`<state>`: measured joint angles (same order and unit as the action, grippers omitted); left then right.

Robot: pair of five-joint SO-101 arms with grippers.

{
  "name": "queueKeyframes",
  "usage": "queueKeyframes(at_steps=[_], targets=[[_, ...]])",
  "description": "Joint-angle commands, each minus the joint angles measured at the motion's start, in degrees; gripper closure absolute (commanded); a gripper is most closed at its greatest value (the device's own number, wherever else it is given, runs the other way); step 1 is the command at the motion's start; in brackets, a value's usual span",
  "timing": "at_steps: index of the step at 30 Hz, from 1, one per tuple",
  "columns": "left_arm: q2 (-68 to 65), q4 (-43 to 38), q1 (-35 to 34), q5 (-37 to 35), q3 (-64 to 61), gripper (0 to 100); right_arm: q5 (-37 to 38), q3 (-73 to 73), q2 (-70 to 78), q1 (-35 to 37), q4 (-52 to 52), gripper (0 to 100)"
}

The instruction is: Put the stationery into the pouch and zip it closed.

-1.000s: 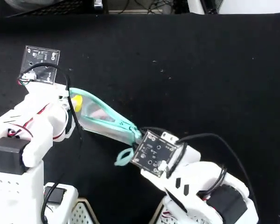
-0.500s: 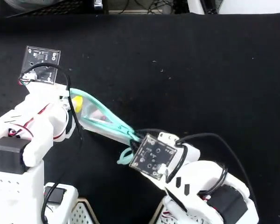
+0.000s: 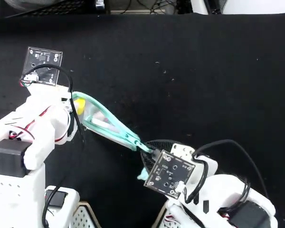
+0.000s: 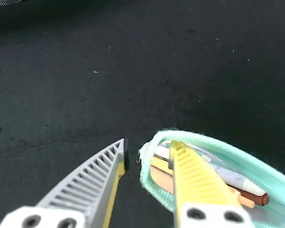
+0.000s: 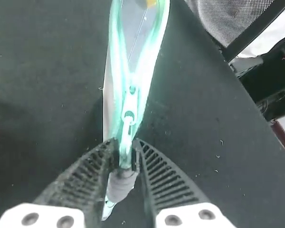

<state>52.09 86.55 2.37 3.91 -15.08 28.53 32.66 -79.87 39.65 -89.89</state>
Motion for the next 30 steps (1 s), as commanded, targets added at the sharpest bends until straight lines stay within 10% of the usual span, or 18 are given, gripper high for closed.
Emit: queueKeyframes(at_steps=[1,15,30], targets=[[0.7,-0.4,0.1,0.3,0.7,84,-0.1,-2.3,0.5,0.6,2.3,98.6],[5.5,14.3,0.1,-1.5,32.9,84,-4.6,0.7,2.3,-0.3,13.5,98.6],[8.5,-2.0,0.5,5.6,-12.0,84,-4.0,-22.5,20.6,-3.4,6.4,98.6]])
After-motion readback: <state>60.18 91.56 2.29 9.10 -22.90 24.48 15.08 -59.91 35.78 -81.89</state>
